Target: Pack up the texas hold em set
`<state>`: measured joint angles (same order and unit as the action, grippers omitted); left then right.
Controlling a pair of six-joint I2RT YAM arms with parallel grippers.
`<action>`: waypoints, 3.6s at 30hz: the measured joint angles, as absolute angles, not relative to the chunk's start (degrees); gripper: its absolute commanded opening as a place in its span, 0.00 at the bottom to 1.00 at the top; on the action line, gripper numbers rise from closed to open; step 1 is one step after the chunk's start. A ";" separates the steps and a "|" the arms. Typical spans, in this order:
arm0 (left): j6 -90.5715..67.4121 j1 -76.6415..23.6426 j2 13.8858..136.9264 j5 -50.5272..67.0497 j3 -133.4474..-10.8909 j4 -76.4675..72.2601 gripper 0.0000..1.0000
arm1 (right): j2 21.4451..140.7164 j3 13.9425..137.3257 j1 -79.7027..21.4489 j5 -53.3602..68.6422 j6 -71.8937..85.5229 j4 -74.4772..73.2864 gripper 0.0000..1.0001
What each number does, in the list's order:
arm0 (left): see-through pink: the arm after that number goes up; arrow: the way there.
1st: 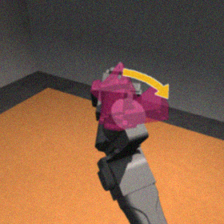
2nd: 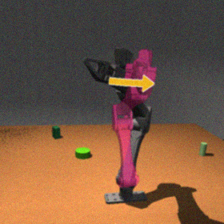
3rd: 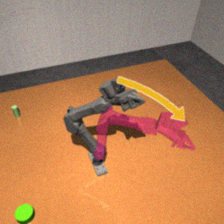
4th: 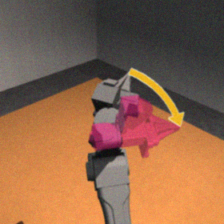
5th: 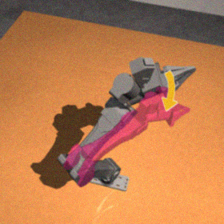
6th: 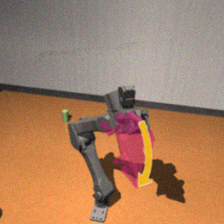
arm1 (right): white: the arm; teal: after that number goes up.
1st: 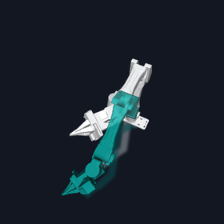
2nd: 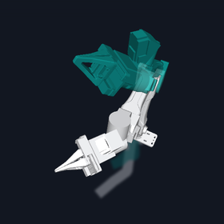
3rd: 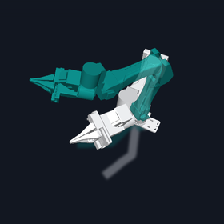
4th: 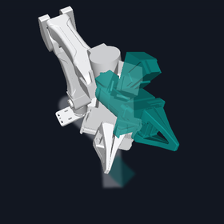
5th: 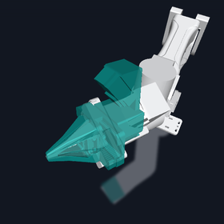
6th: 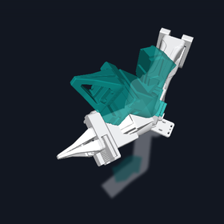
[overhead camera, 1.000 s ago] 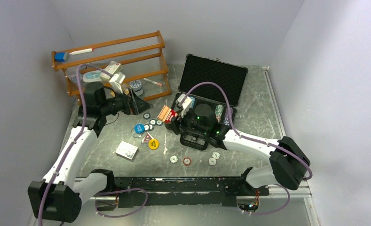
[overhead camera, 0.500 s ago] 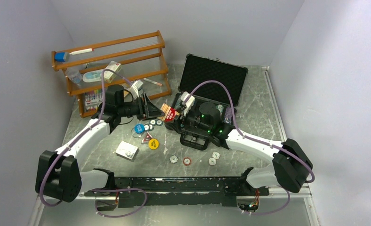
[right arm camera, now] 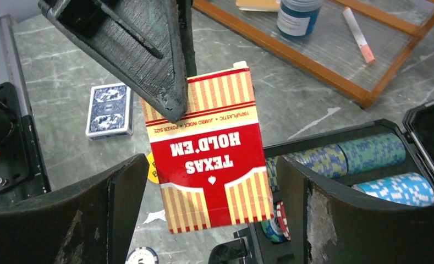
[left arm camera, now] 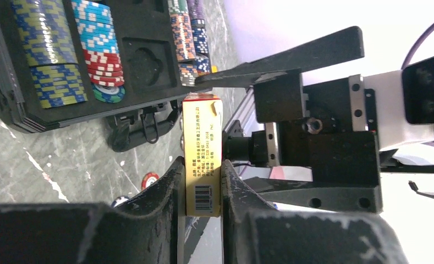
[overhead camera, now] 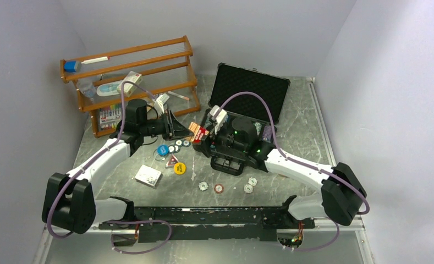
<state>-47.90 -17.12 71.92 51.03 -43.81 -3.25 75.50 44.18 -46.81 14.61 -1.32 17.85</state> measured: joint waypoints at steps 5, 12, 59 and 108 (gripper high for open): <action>-44.58 -17.17 72.69 47.79 -45.87 -1.87 0.07 | 69.80 44.64 -46.74 11.18 1.56 12.93 0.96; -44.29 -17.65 78.37 42.11 -49.17 -6.42 0.07 | 61.69 45.78 -43.62 0.60 12.51 10.17 0.91; -45.89 -37.01 120.57 29.36 -88.33 -0.78 0.07 | 65.36 43.31 -10.85 -0.78 43.07 -9.17 0.82; -44.75 -39.75 121.01 13.02 -87.85 -0.14 0.64 | 61.54 38.89 -11.31 -3.57 43.44 -5.74 0.80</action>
<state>-44.75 -39.75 121.01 13.02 -87.85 -0.14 61.54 38.89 -11.31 -3.57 43.44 -5.74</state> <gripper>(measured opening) 0.613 0.805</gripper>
